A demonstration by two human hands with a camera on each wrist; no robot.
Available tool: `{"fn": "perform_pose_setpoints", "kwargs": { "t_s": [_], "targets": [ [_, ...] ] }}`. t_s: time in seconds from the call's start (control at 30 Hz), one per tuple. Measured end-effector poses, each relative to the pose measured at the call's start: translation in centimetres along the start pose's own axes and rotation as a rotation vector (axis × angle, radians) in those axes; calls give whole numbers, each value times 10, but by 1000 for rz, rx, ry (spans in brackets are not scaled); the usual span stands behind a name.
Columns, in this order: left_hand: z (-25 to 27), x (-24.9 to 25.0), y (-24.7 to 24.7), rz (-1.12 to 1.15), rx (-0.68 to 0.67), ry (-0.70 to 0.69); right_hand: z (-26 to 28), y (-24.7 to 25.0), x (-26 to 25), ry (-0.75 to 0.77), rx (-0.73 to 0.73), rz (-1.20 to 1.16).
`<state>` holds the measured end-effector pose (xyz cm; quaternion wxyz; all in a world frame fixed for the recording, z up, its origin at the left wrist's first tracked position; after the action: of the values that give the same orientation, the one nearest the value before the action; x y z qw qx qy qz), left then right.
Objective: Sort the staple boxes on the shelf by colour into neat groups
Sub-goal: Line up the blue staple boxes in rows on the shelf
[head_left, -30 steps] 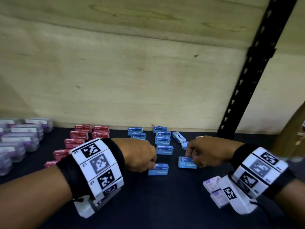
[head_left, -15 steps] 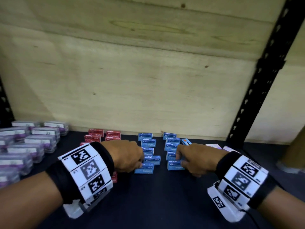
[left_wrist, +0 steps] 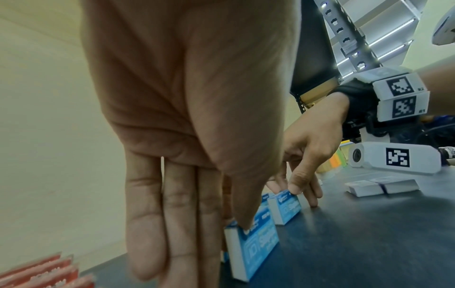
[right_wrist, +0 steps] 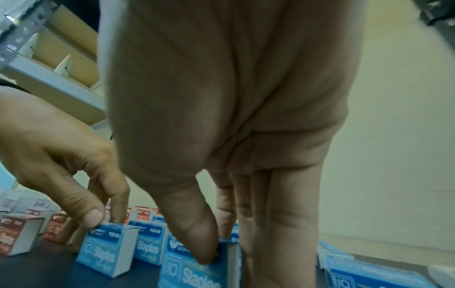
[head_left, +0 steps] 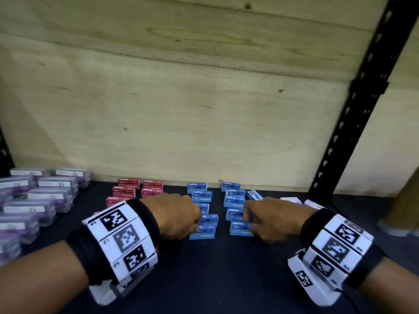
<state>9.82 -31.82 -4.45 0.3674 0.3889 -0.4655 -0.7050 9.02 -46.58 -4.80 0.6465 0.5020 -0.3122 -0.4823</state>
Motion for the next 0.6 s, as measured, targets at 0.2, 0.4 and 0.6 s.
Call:
{"fn": "perform_pose_setpoints", "kwargs": {
  "t_s": [0.2, 0.4, 0.6],
  "targets": [
    [1, -4, 19, 25, 53, 29, 5, 1, 10, 12, 8, 3],
    [-10, 9, 60, 48, 152, 13, 19, 30, 55, -68, 119, -3],
    [-45, 46, 80, 24, 175, -104, 29, 26, 103, -186, 126, 55]
  ]
}}
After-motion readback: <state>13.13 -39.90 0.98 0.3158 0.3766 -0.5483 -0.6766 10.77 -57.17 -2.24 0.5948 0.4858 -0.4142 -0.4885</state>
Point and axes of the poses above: each hand's wrist, its own z-axis away from the middle knuckle, its own y-axis out of the back of the hand, x = y × z, the point moved 10 cm from there along -z, towards the middle knuckle, and after that the axes turned 15 degrees about y, right-handed, at the moved point
